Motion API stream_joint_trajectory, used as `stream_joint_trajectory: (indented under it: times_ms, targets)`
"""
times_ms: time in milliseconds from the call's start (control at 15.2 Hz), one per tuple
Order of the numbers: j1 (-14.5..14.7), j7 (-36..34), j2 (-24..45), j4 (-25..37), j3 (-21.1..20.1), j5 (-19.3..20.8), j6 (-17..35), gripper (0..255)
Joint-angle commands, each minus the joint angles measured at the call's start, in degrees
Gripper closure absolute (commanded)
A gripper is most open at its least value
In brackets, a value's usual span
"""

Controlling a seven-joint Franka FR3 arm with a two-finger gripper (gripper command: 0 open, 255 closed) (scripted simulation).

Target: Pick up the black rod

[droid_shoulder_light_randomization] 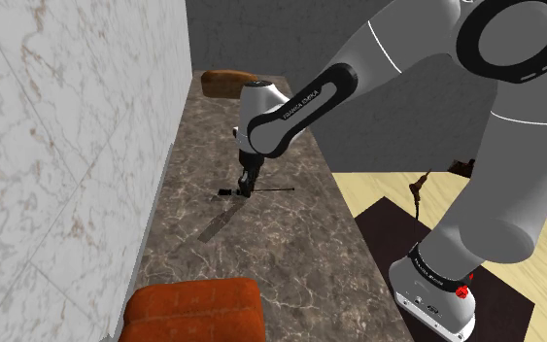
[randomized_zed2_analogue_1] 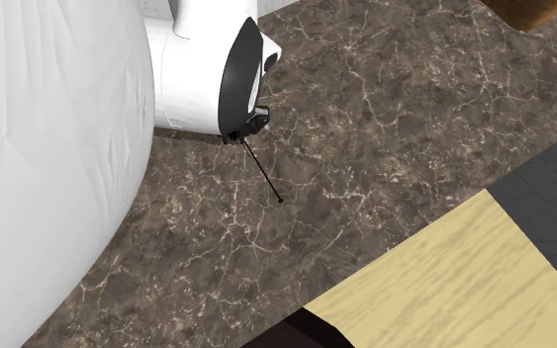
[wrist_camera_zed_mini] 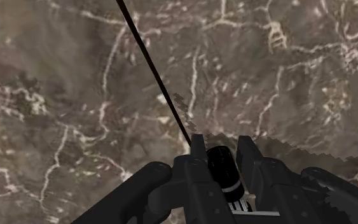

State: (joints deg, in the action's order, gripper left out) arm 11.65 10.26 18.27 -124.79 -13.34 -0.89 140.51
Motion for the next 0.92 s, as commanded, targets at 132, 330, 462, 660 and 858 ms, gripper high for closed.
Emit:
stream_joint_trajectory:
  times_ms: [132, 330, 462, 660, 858]
  targets:
    - [0.0, 0.0, 0.0, 0.0, 0.0, 0.0, 0.0, 255]
    - [0.0, 0.0, 0.0, -0.1, 0.0, 0.0, 0.0, 255]
    - [-0.1, 0.1, -1.3, 0.1, -0.2, -0.3, -1.4, 255]
    - [-0.3, 0.3, -3.0, 0.4, -0.4, -0.8, -3.4, 255]
    - [-0.5, 0.5, -4.7, 0.8, -0.6, -1.2, -5.4, 255]
